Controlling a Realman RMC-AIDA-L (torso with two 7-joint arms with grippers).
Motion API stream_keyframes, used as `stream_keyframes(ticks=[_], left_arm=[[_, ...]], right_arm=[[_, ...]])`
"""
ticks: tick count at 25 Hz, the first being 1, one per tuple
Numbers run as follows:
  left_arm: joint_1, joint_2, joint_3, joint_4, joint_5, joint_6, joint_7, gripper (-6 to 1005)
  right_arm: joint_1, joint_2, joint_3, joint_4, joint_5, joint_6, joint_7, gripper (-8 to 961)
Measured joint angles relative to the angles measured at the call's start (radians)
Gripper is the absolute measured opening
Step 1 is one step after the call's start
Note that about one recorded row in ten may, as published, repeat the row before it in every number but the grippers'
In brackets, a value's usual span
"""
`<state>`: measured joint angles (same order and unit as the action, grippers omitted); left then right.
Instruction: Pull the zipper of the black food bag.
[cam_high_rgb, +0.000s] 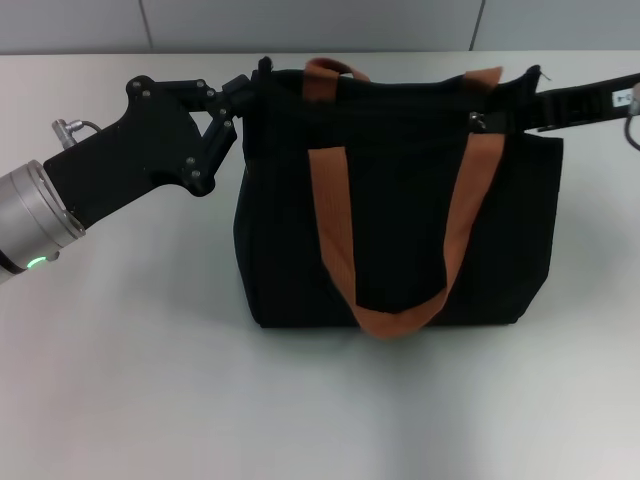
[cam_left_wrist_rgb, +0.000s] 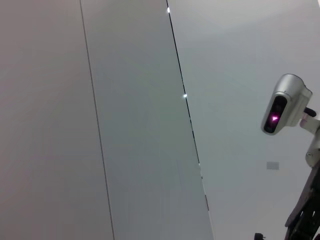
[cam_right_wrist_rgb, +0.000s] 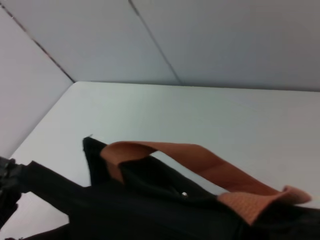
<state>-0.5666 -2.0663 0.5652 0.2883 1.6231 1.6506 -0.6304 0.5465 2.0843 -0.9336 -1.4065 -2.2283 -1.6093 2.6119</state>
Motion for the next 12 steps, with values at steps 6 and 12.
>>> stream_keyframes(ticks=[6,12], left_arm=[[-0.001,0.000,-0.001,0.000,0.000,0.000,0.000,16],[-0.002,-0.001,-0.001,0.000,-0.002,0.000,-0.005,16]], right_arm=[[-0.014,0.000,0.013,-0.003,0.021,-0.013,-0.002,-3],[-0.024,-0.005,0.084,0.067,0.182,-0.051,-0.094,13]])
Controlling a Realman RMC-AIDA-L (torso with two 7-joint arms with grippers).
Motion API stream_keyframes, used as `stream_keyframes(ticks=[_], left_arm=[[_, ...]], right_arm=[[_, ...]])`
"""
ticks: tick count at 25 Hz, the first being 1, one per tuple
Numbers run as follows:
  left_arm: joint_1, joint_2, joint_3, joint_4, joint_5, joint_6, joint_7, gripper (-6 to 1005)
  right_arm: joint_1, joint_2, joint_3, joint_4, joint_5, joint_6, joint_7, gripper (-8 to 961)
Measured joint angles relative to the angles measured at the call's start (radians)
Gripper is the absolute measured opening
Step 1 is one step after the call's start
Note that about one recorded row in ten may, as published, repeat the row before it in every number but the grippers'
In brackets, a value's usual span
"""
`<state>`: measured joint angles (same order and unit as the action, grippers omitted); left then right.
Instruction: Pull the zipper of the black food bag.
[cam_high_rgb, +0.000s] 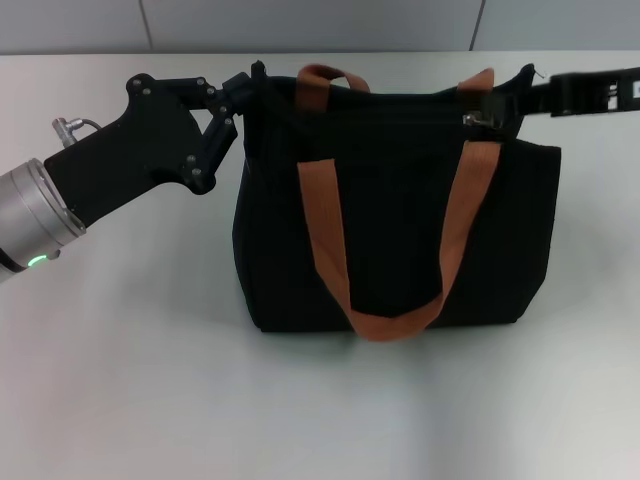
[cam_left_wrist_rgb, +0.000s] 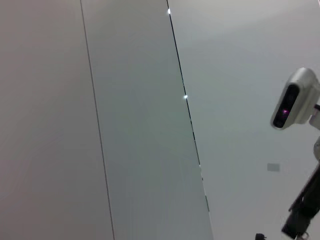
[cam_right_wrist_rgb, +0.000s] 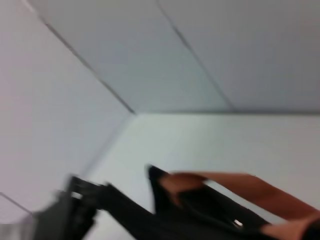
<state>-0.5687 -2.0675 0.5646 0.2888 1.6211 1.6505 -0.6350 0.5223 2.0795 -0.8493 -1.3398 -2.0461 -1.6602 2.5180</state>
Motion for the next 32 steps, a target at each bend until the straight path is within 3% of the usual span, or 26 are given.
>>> stream_keyframes(ticks=[9,14,18,21,24,28,32], left_arm=[[0.003,0.001,0.009,0.000,0.006,0.000,-0.032,17],[0.006,0.002,0.006,0.001,0.008,0.000,-0.062,17],[0.013,0.003,0.006,0.012,0.009,-0.004,-0.099,16],[0.018,0.003,0.009,0.025,0.011,-0.009,-0.129,16],[0.022,0.004,0.013,0.032,0.014,-0.014,-0.157,16],[0.032,0.008,0.022,0.042,0.016,-0.018,-0.192,17],[0.047,0.007,0.021,0.059,0.016,-0.023,-0.214,17]], right_arm=[[-0.009,-0.034,0.162,0.307,0.288,-0.085,-0.397,154],[-0.018,-0.068,0.219,0.504,0.402,-0.241,-0.730,251],[-0.048,-0.085,0.214,0.640,0.401,-0.343,-1.025,415],[-0.089,-0.081,0.195,0.706,0.350,-0.381,-1.252,533],[-0.126,-0.063,0.192,0.736,0.261,-0.389,-1.431,648],[-0.149,-0.040,0.192,0.760,0.115,-0.337,-1.532,787],[-0.147,-0.029,0.193,0.798,0.021,-0.265,-1.569,788]])
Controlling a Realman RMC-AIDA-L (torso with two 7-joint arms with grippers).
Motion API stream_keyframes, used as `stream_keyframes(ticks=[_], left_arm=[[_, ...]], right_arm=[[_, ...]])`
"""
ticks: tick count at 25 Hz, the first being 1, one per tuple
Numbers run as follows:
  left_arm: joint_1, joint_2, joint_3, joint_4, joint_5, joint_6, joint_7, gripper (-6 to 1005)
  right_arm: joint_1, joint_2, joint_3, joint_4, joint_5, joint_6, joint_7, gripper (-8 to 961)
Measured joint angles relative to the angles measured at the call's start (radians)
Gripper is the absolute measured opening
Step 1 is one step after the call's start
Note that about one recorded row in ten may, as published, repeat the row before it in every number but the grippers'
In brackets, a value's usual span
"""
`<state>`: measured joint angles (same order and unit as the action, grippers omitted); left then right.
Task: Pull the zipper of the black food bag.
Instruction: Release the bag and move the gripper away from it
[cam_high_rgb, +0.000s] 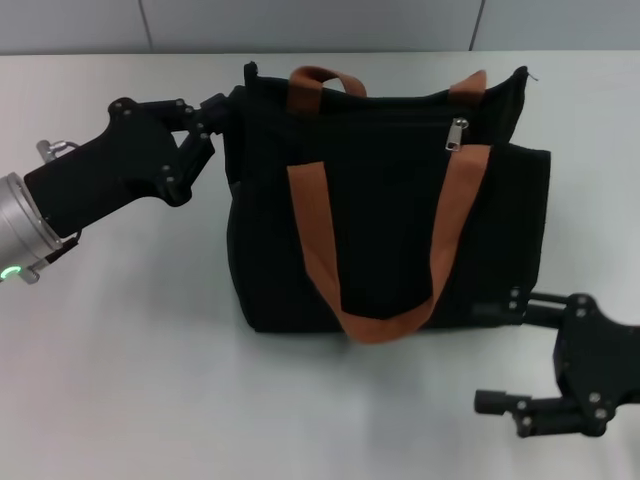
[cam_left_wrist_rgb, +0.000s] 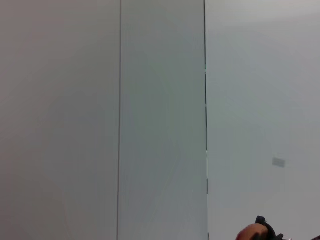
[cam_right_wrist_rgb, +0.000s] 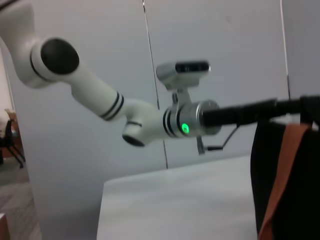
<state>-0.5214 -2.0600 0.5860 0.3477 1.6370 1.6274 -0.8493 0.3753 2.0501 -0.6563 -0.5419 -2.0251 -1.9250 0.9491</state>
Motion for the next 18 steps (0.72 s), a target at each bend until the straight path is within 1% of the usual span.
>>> stream_keyframes(ticks=[11,14,16,17,18], left_arm=[[0.024,0.000,0.003,0.007,-0.001,-0.001,-0.043,16],[0.043,0.007,0.016,0.046,0.000,0.004,-0.090,95],[0.060,0.020,0.027,0.095,0.000,0.017,-0.161,147],[0.068,0.029,0.033,0.116,0.000,0.031,-0.199,223],[0.076,0.043,0.037,0.140,0.000,0.052,-0.242,300]], right_arm=[[-0.003,0.004,0.007,0.010,-0.011,-0.015,-0.018,788],[-0.001,0.004,0.007,0.011,-0.011,-0.013,-0.018,787],[0.003,0.004,0.008,0.011,-0.012,-0.009,-0.018,787],[0.004,0.004,0.007,0.011,-0.012,-0.008,-0.018,787],[0.004,0.004,0.008,0.011,-0.012,-0.003,-0.018,787]])
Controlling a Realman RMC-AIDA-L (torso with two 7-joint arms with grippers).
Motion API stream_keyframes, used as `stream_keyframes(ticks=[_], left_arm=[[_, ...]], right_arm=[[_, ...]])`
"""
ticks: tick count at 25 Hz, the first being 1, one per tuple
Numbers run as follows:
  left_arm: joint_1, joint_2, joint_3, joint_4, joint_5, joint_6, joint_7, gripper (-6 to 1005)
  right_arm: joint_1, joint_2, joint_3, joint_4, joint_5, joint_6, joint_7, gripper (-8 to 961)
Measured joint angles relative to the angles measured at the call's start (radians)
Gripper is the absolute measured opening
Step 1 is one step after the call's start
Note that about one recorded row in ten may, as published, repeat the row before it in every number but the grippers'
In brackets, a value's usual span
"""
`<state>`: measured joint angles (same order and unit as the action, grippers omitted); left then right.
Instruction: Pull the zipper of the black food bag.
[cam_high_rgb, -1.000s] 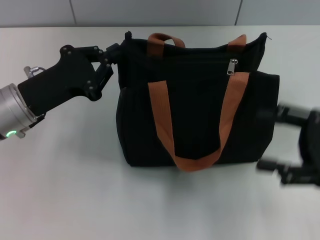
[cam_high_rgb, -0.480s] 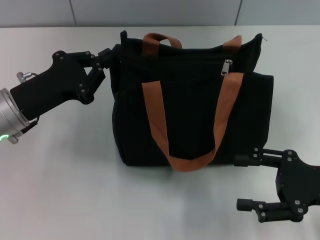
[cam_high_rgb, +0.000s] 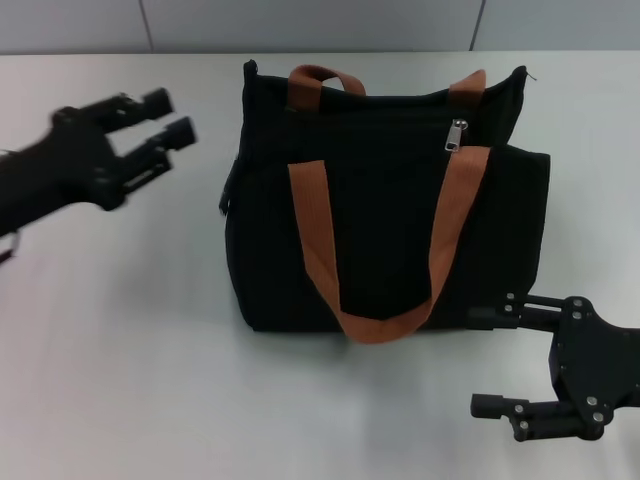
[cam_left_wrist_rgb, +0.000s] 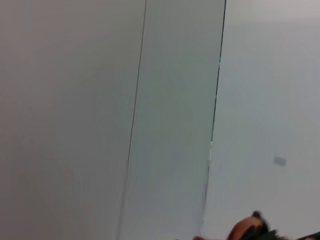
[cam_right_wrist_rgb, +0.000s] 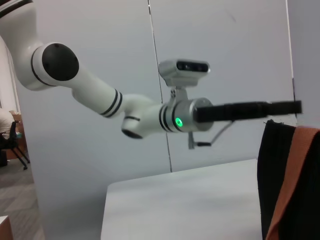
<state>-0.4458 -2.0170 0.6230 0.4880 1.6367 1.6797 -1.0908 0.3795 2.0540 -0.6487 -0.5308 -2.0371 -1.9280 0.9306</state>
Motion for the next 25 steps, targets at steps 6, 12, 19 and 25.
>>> stream_keyframes(ticks=[6,12,19,25], left_arm=[[0.010,0.056,-0.002,0.029,-0.002,0.159,-0.123,582],[0.005,0.048,0.048,0.030,0.028,0.285,-0.084,760],[0.034,-0.047,0.207,-0.025,0.169,0.233,0.156,811],[0.034,-0.048,0.208,-0.113,0.234,0.138,0.232,822]], right_arm=[[0.002,0.006,0.000,0.000,0.000,0.022,-0.001,787],[0.001,0.009,-0.001,0.000,0.000,0.042,-0.005,787],[0.001,0.010,-0.007,0.003,0.000,0.046,-0.006,787],[-0.008,0.011,-0.007,0.014,0.000,0.047,-0.030,787]])
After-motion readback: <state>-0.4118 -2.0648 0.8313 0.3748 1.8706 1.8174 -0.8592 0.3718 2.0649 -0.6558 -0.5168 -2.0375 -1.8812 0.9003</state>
